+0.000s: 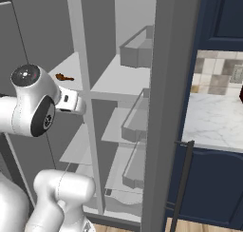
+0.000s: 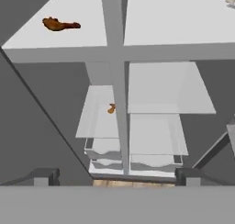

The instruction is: There's a chicken drumstick in the fridge that needs to be moved to the freezer for freezing. Pick up the chicken drumstick from the fridge, place it on any shelf in the freezer, and close the fridge and freezer doors when done.

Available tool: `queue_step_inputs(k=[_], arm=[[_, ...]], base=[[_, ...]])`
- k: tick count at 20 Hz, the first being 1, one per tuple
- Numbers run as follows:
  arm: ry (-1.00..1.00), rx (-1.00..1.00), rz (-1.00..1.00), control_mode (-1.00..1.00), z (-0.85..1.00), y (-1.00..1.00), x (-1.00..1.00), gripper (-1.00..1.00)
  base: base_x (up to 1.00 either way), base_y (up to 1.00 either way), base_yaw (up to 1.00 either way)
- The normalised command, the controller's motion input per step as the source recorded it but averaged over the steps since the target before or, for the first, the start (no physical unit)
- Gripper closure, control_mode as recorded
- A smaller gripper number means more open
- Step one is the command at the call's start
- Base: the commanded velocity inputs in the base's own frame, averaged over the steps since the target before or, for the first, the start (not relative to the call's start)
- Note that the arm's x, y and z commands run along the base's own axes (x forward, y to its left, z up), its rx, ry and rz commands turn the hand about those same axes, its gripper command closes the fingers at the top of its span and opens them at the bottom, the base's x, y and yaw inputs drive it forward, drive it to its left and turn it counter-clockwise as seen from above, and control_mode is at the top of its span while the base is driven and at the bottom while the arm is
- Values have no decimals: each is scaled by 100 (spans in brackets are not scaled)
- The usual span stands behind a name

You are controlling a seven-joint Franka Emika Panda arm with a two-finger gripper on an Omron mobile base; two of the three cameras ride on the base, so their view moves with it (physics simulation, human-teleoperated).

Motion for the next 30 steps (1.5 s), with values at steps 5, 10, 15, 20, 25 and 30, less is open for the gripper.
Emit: queue_step_inputs(k=[5,10,15,20,25,30], arm=[[-8,3,0,-100,0,0,-8,-100],[-2,0,-2,-100,0,1,-24,-100],[0,0,-4,100,0,0,-22,-100],[0,0,0,100,0,0,0,-100],[0,0,0,100,0,0,0,-100],[0,0,0,100,0,0,0,-100]], base=[[0,0,0],[0,0,0],[-12,0,-4],[-43,0,-7],[-58,0,-5],[-65,0,-3]])
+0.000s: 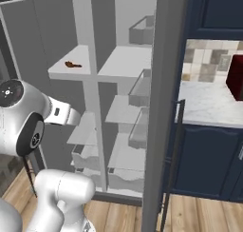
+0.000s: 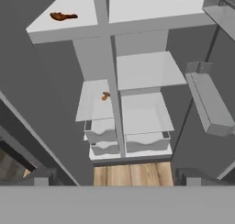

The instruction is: There's a chicken drumstick in the fridge that needs to be moved to the freezer for freezing. Pick up the chicken drumstick from the fridge, place it on any shelf in the freezer, and close the fridge and freezer doors when done.

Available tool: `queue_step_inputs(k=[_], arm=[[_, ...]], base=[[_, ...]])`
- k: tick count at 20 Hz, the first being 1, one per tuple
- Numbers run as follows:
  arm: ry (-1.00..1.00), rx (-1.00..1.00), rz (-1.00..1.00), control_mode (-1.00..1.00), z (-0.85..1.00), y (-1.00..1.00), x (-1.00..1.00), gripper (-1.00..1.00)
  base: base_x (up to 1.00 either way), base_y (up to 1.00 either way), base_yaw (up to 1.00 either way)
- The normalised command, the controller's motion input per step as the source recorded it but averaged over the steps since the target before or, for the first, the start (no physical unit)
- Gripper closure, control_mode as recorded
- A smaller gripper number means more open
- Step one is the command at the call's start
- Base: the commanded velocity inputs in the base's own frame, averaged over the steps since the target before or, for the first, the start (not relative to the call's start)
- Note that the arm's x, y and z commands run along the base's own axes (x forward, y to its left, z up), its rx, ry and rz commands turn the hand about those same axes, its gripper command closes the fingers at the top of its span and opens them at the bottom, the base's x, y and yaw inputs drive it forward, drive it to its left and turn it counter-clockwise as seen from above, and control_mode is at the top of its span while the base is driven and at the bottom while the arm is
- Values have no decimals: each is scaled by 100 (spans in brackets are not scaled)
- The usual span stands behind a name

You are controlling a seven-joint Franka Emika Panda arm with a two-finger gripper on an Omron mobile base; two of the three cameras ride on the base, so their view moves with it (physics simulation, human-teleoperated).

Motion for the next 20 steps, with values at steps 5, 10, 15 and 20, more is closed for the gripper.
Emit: queue_step_inputs(k=[5,10,15,20], arm=[[0,0,0,100,0,0,0,-100],[0,0,0,100,0,0,0,-100],[0,0,0,100,0,0,0,-100],[0,0,0,100,0,0,0,-100]], base=[[-35,0,-2],[-16,4,0],[-15,1,11],[0,-1,18]])
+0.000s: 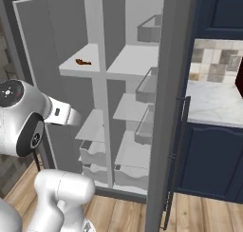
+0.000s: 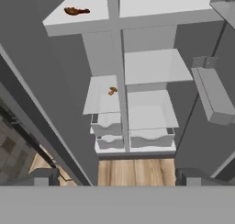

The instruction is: There's a chicken drumstick in the fridge that needs to be moved to the freezer for freezing. Pick up the chicken drumstick from the fridge, place it on any shelf in the freezer, and close the fridge and freezer doors when done.

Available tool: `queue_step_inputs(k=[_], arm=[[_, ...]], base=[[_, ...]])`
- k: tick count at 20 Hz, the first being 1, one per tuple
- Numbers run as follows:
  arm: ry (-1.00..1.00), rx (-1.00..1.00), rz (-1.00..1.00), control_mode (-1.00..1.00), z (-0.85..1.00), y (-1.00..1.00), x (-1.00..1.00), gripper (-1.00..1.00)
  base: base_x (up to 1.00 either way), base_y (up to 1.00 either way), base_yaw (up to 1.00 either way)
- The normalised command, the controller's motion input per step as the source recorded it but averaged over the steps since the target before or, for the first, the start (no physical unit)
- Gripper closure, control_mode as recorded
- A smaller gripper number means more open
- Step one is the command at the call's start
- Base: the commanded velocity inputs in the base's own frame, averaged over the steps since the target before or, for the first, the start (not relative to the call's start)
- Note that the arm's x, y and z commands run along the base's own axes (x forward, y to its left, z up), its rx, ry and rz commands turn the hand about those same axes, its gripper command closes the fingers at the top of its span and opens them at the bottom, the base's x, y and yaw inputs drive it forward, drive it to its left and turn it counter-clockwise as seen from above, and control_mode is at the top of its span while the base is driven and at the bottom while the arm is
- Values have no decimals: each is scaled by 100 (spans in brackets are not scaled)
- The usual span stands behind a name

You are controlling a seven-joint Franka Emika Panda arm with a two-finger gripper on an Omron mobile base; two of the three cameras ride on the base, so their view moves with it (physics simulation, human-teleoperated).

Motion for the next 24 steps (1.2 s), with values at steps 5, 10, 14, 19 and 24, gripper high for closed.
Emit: queue_step_inputs(k=[5,10,14,19,24], arm=[[0,0,0,100,0,0,0,-100],[0,0,0,100,0,0,0,-100],[0,0,0,100,0,0,0,-100],[0,0,0,100,0,0,0,-100],[1,0,-7,-100,-1,-25,-9,-100]], base=[[2,-6,5],[-6,-15,0],[-4,-11,-2],[-2,-13,-5],[0,-6,-2]])
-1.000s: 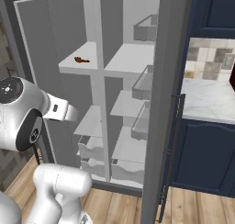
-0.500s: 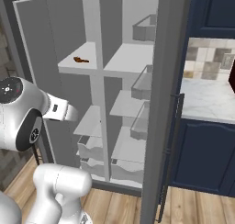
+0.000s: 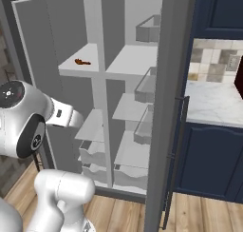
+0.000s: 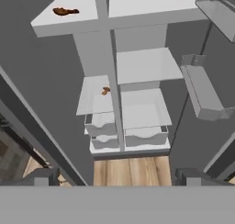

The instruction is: There's a chicken drumstick in the fridge that needs to be moved to the freezer for freezing. Pick up the chicken drumstick from the fridge, place it on any shelf in the freezer, and close the fridge and freezer doors when done.

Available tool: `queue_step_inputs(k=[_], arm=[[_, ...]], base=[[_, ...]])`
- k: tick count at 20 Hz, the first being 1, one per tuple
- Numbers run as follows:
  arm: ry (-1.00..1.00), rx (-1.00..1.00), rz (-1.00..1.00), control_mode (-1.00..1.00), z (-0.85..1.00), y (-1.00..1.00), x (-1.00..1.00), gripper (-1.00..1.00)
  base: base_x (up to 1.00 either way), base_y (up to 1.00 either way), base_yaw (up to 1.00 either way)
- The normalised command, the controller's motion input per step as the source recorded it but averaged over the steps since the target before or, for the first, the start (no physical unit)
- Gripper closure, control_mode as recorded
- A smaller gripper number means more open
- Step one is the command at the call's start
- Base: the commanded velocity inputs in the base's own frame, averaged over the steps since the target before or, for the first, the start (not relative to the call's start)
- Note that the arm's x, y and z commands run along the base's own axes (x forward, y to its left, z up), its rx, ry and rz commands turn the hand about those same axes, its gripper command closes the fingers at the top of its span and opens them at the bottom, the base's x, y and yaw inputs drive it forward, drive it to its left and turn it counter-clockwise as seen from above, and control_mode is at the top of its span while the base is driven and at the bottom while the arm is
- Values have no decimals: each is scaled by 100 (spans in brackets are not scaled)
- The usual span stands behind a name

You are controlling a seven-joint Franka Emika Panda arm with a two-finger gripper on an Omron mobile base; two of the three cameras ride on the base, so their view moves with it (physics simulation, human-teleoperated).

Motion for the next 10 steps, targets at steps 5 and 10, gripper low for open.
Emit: queue_step_inputs(k=[5,10], arm=[[0,0,-2,-100,0,-55,-55,-100],[-3,0,0,-100,0,-75,-46,-100]], base=[[0,0,0],[0,0,0]])
